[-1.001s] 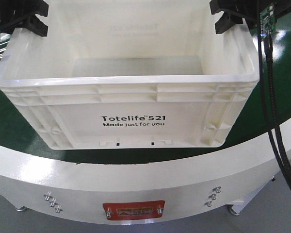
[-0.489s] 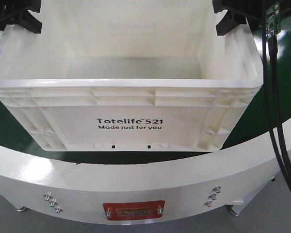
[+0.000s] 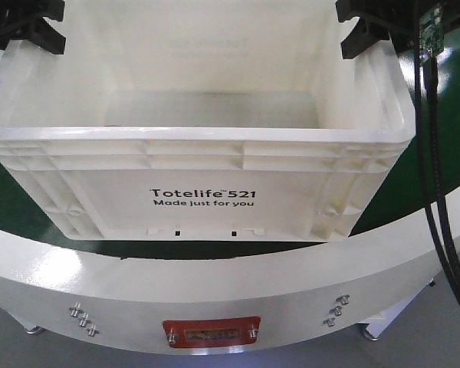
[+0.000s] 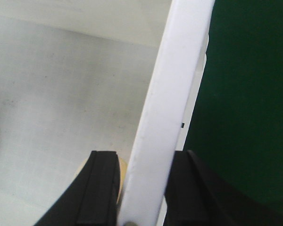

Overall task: Place moving items into box and shelve
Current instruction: 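Lift the tote off the conveyor with both grippers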

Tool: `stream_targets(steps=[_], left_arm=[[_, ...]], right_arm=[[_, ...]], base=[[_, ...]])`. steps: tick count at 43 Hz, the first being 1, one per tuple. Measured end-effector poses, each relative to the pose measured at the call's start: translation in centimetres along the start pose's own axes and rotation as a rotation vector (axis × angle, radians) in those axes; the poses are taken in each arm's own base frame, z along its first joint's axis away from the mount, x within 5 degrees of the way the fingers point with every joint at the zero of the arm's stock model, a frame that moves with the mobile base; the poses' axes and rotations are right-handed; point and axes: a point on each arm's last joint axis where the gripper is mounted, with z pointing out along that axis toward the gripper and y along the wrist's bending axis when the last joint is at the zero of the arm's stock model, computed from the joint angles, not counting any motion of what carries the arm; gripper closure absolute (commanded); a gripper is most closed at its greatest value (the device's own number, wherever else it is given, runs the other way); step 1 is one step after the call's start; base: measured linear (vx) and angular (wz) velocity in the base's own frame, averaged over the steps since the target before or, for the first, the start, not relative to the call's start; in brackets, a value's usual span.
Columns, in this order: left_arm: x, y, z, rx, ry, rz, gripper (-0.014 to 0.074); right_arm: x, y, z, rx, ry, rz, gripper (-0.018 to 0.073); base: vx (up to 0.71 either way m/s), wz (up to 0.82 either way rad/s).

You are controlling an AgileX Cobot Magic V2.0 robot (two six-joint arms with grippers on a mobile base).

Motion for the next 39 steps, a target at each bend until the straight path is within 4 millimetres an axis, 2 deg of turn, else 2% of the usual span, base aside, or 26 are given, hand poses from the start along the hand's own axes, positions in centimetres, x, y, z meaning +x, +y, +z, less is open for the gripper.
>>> stream_targets(steps=[39], left_arm=[[-0.02, -0.02, -0.02, 0.012, -0.002, -0.003, 0.0603]], right_arm=[[0.04, 0.00, -0.04, -0.018, 0.005, 0.012, 0.0564]], base=[[0.00, 0.00]])
